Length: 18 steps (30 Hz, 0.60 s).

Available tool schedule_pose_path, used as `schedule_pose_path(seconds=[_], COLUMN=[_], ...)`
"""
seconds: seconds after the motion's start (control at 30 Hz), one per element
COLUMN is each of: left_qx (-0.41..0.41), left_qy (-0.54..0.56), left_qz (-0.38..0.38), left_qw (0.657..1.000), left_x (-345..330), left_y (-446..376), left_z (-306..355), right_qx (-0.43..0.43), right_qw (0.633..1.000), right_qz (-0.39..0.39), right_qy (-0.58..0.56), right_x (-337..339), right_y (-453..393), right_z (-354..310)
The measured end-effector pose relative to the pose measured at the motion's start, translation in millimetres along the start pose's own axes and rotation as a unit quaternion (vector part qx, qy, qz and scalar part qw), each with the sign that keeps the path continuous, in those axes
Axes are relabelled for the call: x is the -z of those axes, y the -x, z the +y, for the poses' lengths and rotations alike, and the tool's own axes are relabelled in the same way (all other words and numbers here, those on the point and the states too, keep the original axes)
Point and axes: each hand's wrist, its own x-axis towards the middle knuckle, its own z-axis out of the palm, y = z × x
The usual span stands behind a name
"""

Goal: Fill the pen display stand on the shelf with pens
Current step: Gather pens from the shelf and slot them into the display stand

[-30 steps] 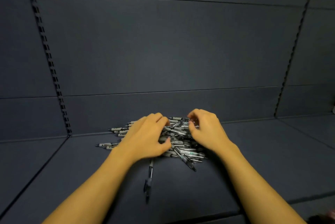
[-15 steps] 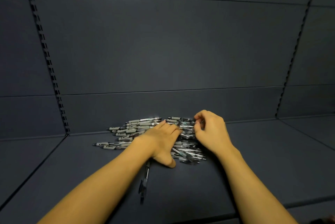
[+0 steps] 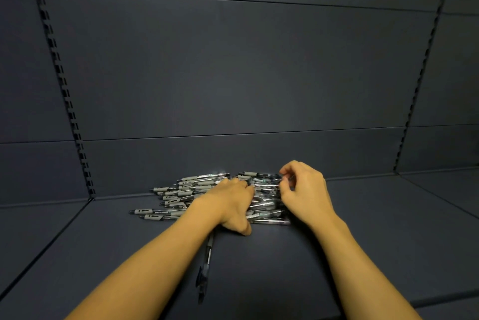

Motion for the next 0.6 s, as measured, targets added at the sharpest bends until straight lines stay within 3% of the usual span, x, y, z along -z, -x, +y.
schedule_pose_path(seconds=[0.13, 0.23, 0.47, 0.6], left_qx=[0.023, 0.017, -0.013, -0.017], left_qy=[0.045, 0.015, -0.093, -0.114], left_qz=[-0.009, 0.006, 0.169, 0.213], left_qw=[0.999, 1.000, 0.981, 0.970], left_x=[-3.7, -3.7, -5.6, -4.1], left_y=[-1.4, 1.1, 7.0, 6.2], left_z=[-2.4, -2.9, -1.8, -8.7], right_qx=[-0.008, -0.014, -0.022, -0.034], right_qw=[1.000, 1.000, 0.997, 0.995], right_qz=[0.001, 0.008, 0.067, 0.087], right_qy=[-0.003, -0.004, -0.018, -0.019], right_x=[0.1, -0.3, 3.2, 5.8], right_y=[1.4, 2.3, 2.5, 2.6], right_z=[0.5, -0.1, 0.2, 1.7])
